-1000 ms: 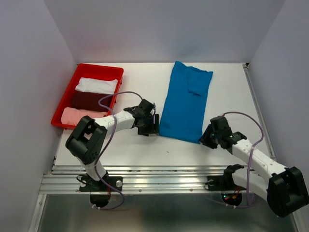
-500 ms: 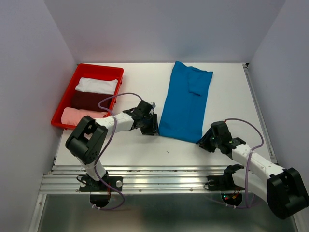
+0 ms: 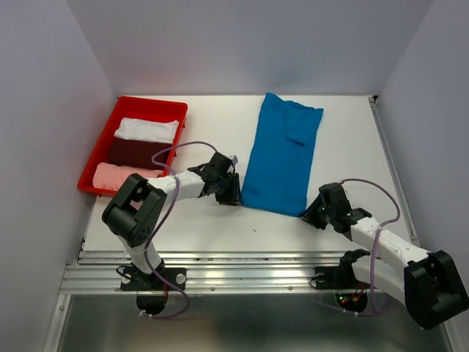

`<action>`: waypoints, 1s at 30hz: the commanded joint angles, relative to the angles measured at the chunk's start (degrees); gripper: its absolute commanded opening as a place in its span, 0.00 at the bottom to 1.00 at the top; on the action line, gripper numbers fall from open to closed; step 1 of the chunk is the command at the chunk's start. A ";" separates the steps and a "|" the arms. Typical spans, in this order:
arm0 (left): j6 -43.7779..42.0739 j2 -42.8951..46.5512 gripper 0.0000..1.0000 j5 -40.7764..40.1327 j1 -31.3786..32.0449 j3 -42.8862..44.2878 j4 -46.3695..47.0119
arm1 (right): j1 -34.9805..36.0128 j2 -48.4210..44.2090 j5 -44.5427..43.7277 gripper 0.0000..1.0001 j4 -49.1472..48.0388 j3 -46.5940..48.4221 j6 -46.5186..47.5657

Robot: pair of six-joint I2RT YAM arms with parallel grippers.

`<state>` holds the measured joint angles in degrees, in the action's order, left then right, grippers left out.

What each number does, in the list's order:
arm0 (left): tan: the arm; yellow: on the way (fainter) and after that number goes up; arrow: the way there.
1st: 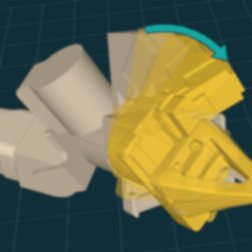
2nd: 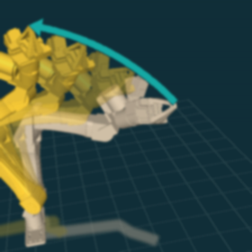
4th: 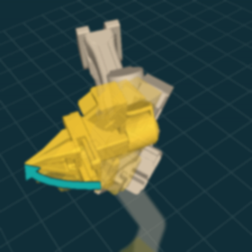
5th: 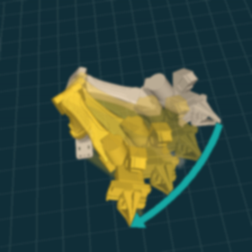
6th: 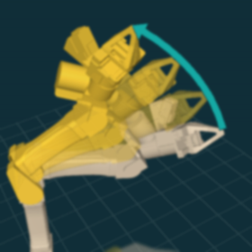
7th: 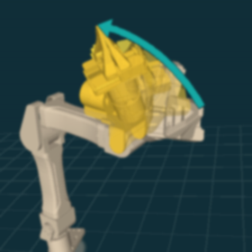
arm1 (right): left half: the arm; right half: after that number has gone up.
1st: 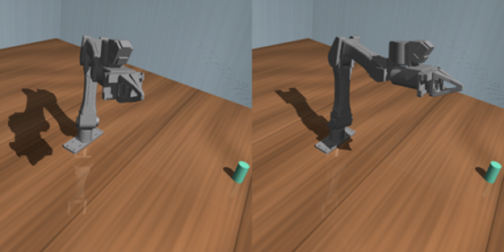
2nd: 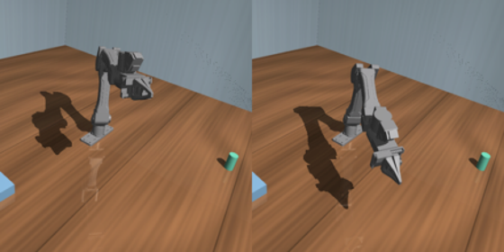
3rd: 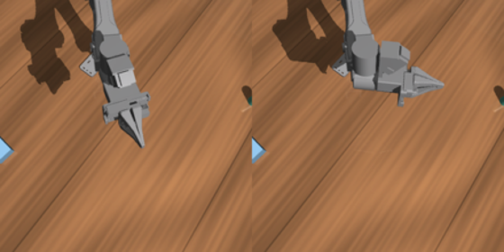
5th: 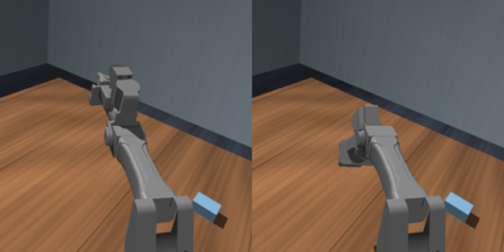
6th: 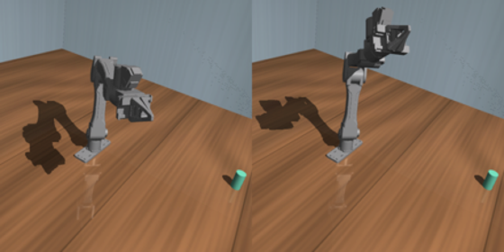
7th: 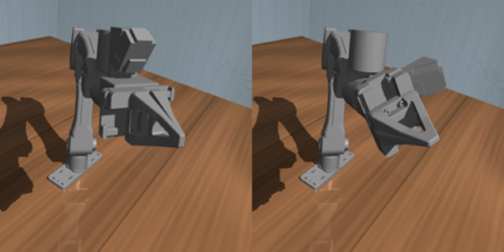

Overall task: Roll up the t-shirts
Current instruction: Roll the T-shirt to the center of the board.

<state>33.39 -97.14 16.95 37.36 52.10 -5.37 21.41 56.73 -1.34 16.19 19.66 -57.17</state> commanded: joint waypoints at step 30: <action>0.54 2.75 0.00 3.09 -0.54 6.96 -2.98 | -0.23 -1.80 -4.98 0.01 1.21 5.91 3.72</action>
<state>34.00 -98.28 19.68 37.21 55.31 -6.52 21.41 56.51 -3.27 16.91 21.74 -55.02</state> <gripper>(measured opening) 0.019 0.019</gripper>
